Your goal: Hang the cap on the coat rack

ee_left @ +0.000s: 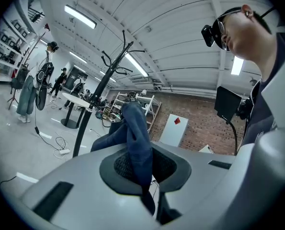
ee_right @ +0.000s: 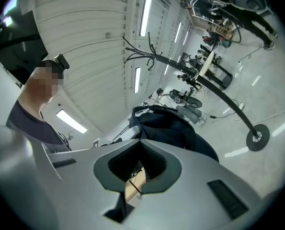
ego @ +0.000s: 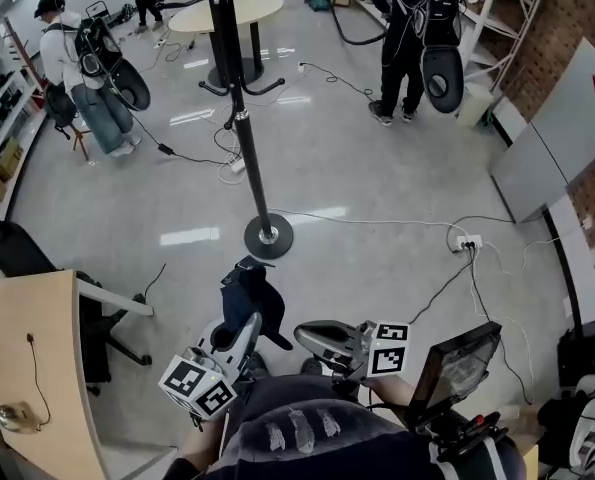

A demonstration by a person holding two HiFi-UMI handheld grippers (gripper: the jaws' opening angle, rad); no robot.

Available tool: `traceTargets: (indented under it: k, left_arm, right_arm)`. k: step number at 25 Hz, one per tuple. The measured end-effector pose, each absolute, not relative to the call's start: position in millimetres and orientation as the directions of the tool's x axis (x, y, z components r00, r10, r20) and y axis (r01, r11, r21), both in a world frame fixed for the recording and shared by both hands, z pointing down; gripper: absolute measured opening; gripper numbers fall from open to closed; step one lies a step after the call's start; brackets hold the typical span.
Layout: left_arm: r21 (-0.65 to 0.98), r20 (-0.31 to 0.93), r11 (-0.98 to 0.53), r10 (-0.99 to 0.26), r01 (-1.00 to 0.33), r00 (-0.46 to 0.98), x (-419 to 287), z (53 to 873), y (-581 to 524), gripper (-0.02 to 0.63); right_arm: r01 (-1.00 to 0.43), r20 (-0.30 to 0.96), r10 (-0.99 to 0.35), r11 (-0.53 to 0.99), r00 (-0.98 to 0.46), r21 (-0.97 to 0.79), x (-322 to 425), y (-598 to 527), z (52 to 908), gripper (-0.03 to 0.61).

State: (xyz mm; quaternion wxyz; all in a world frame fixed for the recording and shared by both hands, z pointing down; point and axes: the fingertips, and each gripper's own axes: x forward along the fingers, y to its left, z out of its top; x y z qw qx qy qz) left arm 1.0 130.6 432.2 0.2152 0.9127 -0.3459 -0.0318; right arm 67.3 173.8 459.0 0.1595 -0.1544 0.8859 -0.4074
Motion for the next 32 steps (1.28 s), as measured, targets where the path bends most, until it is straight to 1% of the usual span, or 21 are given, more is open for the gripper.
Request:
traceTargets:
  k: [4, 7, 13, 17, 22, 26, 32]
  left_arm:
    - [0.401, 0.071, -0.668, -0.66, -0.627, 0.748, -13.5, 419.4, 118.0, 0.037]
    - [0.394, 0.055, -0.661, -0.676, -0.638, 0.735, -34.3, 416.5, 111.9, 0.037]
    - [0.401, 0.035, -0.648, -0.695, -0.647, 0.718, -112.2, 407.8, 85.1, 0.037]
    - [0.411, 0.02, -0.66, -0.684, -0.629, 0.73, -153.1, 408.4, 62.8, 0.037]
    - [0.367, 0.007, -0.69, -0.668, -0.623, 0.744, -161.2, 411.6, 59.3, 0.037]
    - [0.347, -0.005, -0.71, -0.654, -0.612, 0.756, -161.1, 404.3, 62.5, 0.037]
    - [0.371, 0.011, -0.716, -0.634, -0.592, 0.773, -166.8, 421.8, 49.6, 0.037]
  right_arm:
    - [-0.125, -0.175, -0.403, 0.616, -0.898, -0.777, 57.8, 159.5, 449.4, 0.003]
    - [-0.154, -0.136, -0.401, 0.611, -0.906, -0.777, 42.0, 153.7, 453.6, 0.003]
    - [-0.21, -0.066, -0.393, 0.618, -0.917, -0.758, -32.2, 124.7, 445.9, 0.003]
    - [-0.236, -0.061, -0.415, 0.625, -0.908, -0.744, -71.5, 100.8, 441.2, 0.003]
    - [-0.231, -0.096, -0.444, 0.625, -0.891, -0.746, -80.9, 96.5, 443.5, 0.003]
    - [-0.239, -0.076, -0.445, 0.609, -0.892, -0.756, -87.0, 106.2, 445.1, 0.003]
    - [-0.268, -0.064, -0.472, 0.601, -0.879, -0.753, -92.8, 94.1, 454.7, 0.003]
